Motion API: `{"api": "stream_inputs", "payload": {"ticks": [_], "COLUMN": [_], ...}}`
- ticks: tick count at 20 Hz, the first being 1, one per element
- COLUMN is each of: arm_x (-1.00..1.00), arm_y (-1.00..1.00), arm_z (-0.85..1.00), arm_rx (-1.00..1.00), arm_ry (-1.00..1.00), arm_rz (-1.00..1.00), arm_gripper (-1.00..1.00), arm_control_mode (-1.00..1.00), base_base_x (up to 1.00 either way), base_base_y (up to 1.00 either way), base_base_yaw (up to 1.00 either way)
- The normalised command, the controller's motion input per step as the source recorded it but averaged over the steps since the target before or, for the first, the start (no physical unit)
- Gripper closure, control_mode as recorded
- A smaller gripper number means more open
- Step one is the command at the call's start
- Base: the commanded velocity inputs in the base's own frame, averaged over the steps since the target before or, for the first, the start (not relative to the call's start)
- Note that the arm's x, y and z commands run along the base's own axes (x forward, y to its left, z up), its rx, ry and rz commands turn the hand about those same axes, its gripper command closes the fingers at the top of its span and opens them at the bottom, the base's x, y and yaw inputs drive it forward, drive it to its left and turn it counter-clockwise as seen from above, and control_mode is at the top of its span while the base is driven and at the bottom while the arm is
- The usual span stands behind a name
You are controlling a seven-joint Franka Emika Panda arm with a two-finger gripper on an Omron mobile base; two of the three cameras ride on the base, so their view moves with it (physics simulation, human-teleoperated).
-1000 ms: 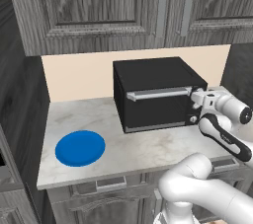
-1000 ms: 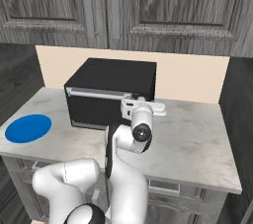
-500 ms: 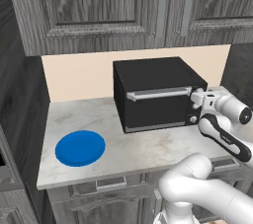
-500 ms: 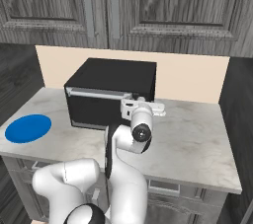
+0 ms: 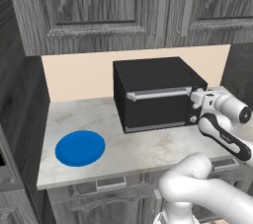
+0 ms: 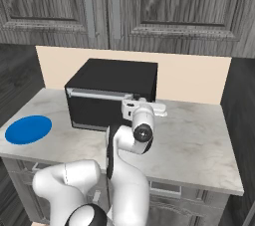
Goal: Pull the toaster oven rack outwards. Pick up the baguette from the plate and place it on the toaster oven rack. Close the toaster oven door fully and set the temperature to the lowest setting.
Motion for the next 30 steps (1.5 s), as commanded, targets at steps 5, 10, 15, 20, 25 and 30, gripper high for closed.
{"api": "stream_inputs", "payload": {"ticks": [5,10,15,20,25,30], "arm_x": [0.0,0.01,0.08,0.1,0.05,0.01], "arm_y": [0.04,0.0,0.0,0.02,0.08,0.08], "arm_z": [-0.01,-0.13,-0.1,0.0,0.0,0.0], "arm_rx": [0.0,0.0,0.0,0.0,0.0,0.0], "arm_ry": [0.0,0.0,0.0,0.0,0.0,0.0], "arm_rz": [0.0,0.0,0.0,0.0,0.0,0.0], "arm_gripper": [-1.0,-1.0,-1.0,-1.0,-1.0,-1.0], "arm_control_mode": [-1.0,-1.0,-1.0,-1.0,-1.0,-1.0], "base_base_x": [0.0,0.0,0.0,0.0,0.0,0.0], "base_base_y": [0.0,0.0,0.0,0.0,0.0,0.0], "base_base_yaw": [0.0,0.0,0.0,0.0,0.0,0.0]}}
